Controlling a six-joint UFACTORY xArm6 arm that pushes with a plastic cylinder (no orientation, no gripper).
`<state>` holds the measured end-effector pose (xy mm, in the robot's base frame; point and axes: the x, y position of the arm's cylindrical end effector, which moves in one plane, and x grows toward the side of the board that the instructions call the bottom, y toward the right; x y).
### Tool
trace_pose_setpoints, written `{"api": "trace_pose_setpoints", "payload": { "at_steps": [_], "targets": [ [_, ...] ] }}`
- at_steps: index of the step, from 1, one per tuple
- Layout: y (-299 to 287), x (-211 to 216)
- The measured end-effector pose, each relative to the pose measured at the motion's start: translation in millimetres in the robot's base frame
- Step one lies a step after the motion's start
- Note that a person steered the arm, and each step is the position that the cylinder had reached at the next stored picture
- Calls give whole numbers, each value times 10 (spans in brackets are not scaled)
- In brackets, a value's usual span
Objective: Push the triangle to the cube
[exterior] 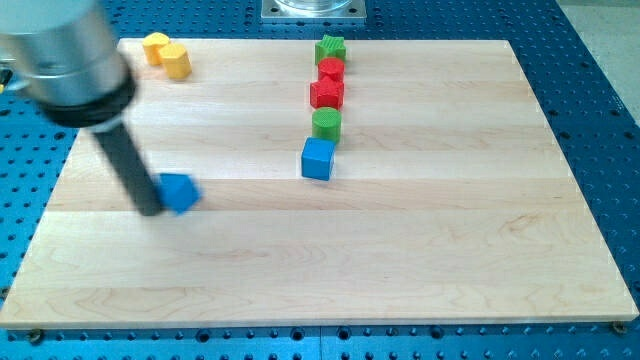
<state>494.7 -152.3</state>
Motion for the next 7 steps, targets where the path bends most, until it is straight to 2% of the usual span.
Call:
{"api": "trace_pose_setpoints", "payload": {
  "at_steps": [1, 2, 4, 7],
  "targets": [
    [898, 0],
    [381, -58],
    [969, -211],
    [1074, 357]
  ]
}}
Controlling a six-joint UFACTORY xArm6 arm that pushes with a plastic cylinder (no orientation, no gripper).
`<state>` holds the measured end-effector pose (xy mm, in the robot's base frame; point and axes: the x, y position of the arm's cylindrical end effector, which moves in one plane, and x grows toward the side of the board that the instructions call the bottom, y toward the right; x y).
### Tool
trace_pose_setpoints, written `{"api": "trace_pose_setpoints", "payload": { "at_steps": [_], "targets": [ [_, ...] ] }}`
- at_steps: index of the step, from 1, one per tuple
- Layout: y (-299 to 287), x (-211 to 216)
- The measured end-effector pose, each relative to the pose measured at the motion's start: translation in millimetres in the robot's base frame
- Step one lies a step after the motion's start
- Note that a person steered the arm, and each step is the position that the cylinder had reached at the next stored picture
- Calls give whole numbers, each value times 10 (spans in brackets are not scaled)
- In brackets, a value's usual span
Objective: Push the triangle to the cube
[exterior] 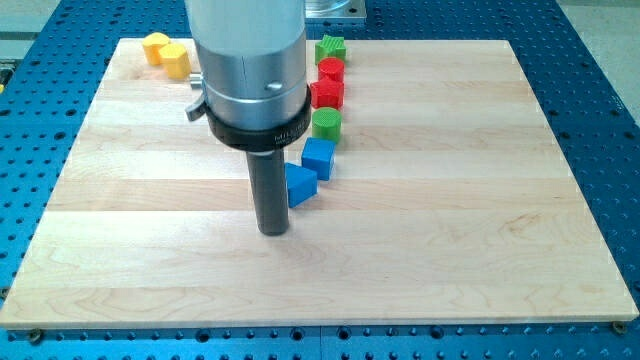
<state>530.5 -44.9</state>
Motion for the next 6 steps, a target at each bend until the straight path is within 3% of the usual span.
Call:
{"api": "trace_pose_setpoints", "payload": {
  "at_steps": [1, 2, 3, 4, 5, 6],
  "targets": [
    [123, 161],
    [-1396, -57],
    [-2157, -836],
    [-1338, -1565],
    [-892, -2532],
    [-950, -3005]
  ]
}}
